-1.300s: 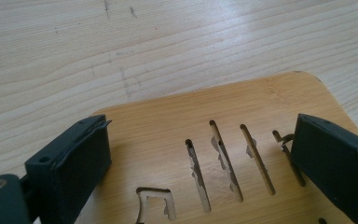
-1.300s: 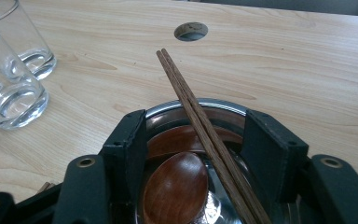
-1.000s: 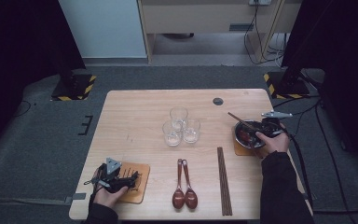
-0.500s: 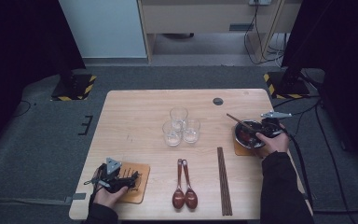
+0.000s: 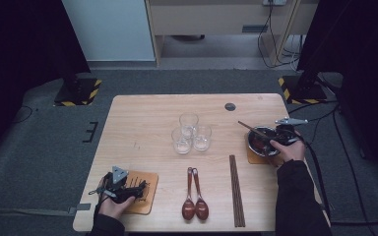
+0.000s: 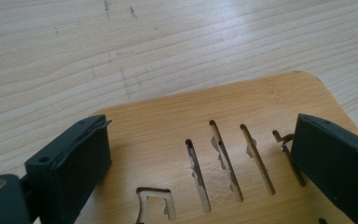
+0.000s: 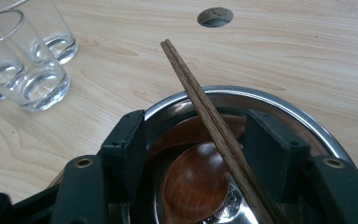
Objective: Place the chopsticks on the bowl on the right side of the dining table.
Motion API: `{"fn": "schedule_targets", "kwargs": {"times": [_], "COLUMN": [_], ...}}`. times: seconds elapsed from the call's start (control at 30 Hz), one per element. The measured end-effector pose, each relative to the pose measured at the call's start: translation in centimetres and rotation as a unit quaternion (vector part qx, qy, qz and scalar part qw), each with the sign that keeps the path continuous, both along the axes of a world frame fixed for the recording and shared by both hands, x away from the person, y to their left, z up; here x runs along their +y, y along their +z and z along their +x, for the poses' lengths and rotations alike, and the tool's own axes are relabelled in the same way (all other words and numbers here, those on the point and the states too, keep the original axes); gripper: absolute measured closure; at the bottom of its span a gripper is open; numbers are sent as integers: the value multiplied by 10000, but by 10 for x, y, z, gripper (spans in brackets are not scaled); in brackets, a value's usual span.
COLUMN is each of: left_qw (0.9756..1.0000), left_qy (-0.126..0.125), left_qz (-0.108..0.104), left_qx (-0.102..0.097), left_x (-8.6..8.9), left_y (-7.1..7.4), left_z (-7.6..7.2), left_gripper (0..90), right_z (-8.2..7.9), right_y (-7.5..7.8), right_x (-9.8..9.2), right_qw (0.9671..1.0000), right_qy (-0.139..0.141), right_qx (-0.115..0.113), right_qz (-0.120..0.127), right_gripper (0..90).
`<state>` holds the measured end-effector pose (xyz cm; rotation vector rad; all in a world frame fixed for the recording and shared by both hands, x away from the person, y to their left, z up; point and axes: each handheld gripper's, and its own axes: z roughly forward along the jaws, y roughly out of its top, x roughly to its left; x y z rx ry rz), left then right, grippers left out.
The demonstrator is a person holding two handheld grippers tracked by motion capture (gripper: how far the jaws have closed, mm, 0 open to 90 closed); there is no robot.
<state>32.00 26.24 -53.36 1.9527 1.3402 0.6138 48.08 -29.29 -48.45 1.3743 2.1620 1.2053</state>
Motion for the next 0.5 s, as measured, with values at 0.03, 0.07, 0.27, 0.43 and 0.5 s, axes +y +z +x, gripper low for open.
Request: {"fn": "schedule_targets", "kwargs": {"times": [0.03, 0.07, 0.27, 0.43, 0.5], "left_qw": [10000, 10000, 10000, 10000, 10000], "left_qy": [1, 1, 1, 1, 0], "left_qz": [-1, -1, 0, 1, 1], "left_qx": [-1, -1, -1, -1, -1], "left_x": [0, 0, 0, 0, 0], "left_y": [0, 0, 0, 0, 0], "left_z": [0, 0, 0, 0, 0], "left_gripper": [37, 37, 37, 37, 37], "right_z": [0, -1, -3, -4, -5], "right_y": [0, 0, 1, 1, 2], "right_x": [0, 0, 1, 2, 2], "right_qw": [10000, 10000, 9997, 9995, 9994], "right_qy": [25, 46, 220, 286, 306], "right_qx": [1, 4, 100, 124, 146], "right_qz": [-8, -31, -28, -58, -69], "right_gripper": [409, 412, 413, 417, 421]}}
